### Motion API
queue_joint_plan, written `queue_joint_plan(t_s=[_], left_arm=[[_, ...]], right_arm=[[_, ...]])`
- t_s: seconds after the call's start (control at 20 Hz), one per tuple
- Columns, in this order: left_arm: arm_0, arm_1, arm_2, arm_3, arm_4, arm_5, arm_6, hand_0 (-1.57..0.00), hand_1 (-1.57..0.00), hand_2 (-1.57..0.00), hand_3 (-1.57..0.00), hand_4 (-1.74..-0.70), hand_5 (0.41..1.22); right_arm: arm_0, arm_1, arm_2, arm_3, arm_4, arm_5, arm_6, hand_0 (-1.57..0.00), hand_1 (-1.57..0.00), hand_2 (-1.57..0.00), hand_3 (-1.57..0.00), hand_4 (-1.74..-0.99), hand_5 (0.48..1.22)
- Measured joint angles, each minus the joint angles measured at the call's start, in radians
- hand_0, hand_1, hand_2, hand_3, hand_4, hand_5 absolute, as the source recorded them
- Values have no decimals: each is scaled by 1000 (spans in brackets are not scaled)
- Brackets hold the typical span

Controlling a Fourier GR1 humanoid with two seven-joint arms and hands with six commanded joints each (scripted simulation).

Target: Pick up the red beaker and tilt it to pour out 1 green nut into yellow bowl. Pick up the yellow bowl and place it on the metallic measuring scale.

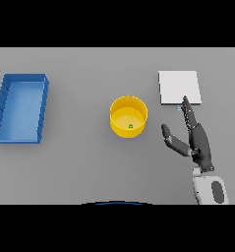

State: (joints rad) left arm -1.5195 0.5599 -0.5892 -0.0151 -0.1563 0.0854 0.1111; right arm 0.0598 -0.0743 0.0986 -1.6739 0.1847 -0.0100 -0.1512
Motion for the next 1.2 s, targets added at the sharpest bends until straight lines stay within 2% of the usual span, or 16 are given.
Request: queue_joint_plan(t_s=[0.05,0.1,0.2,0.25,0.3,0.5,0.65,0.75,0.9,0.95,1.05,1.1,1.15,1.2], left_arm=[[27,8,18,0,31,18,2,-1571,-1571,-1571,-1547,-1741,1221],[51,16,41,13,67,43,59,-1571,-1571,-1571,-1552,-1741,1221],[94,21,86,8,136,82,89,-1571,-1571,-1571,-1518,-1741,1221],[124,31,103,2,167,91,75,-1571,-1571,-1571,-1488,-1741,1221],[151,39,112,1,191,92,93,-1571,-1571,-1571,-1462,-1741,1221],[278,29,163,-67,302,140,96,-1571,-1571,-1571,-1374,-1741,1221],[389,37,169,-172,374,194,122,-1571,-1571,-1571,-1376,-1741,1221],[479,55,162,-295,419,231,153,-1571,-1571,-1571,-1396,-1741,1221],[643,84,117,-534,472,313,260,-1571,-1571,-1571,-1383,-1741,1221],[692,110,98,-622,483,339,308,-1571,-1571,-1571,-1385,-1741,1150],[771,150,57,-786,504,389,378,-1571,-1571,-1571,-1374,-1740,1008],[791,169,47,-841,527,388,421,-1571,-1571,-1571,-1366,-1735,955],[819,195,30,-907,546,379,456,-1571,-1571,-1571,-1407,-1661,888],[852,223,11,-970,565,361,472,-1571,-1571,-1571,-1368,-1493,827]], right_arm=[[-3,5,3,1,-9,8,-7,1,1,1,1,-1148,663],[-6,-1,1,3,-13,14,-13,1,1,1,1,-1157,666],[-5,2,7,25,-3,15,-12,1,1,1,1,-1168,680],[-9,-2,10,14,3,13,-31,1,1,1,1,-1181,687],[-7,-5,11,8,2,16,-36,1,1,1,1,-1188,696],[-10,-10,18,15,32,2,-12,1,1,1,1,-1199,707],[-10,-9,15,28,29,2,-29,1,1,1,1,-1205,704],[-19,-7,15,28,36,-7,-16,1,1,1,1,-1201,696],[-14,-16,4,34,13,9,-37,1,1,1,1,-1186,687],[-25,-8,6,45,19,2,-16,1,1,1,1,-1177,686],[-21,-2,12,40,22,1,-23,1,1,1,1,-1169,680],[-21,-9,7,36,16,4,-19,1,1,1,1,-1168,679],[-27,-7,11,31,21,2,-11,1,1,1,1,-1165,678],[-35,-3,13,44,23,2,-2,1,1,1,1,-1165,675]])
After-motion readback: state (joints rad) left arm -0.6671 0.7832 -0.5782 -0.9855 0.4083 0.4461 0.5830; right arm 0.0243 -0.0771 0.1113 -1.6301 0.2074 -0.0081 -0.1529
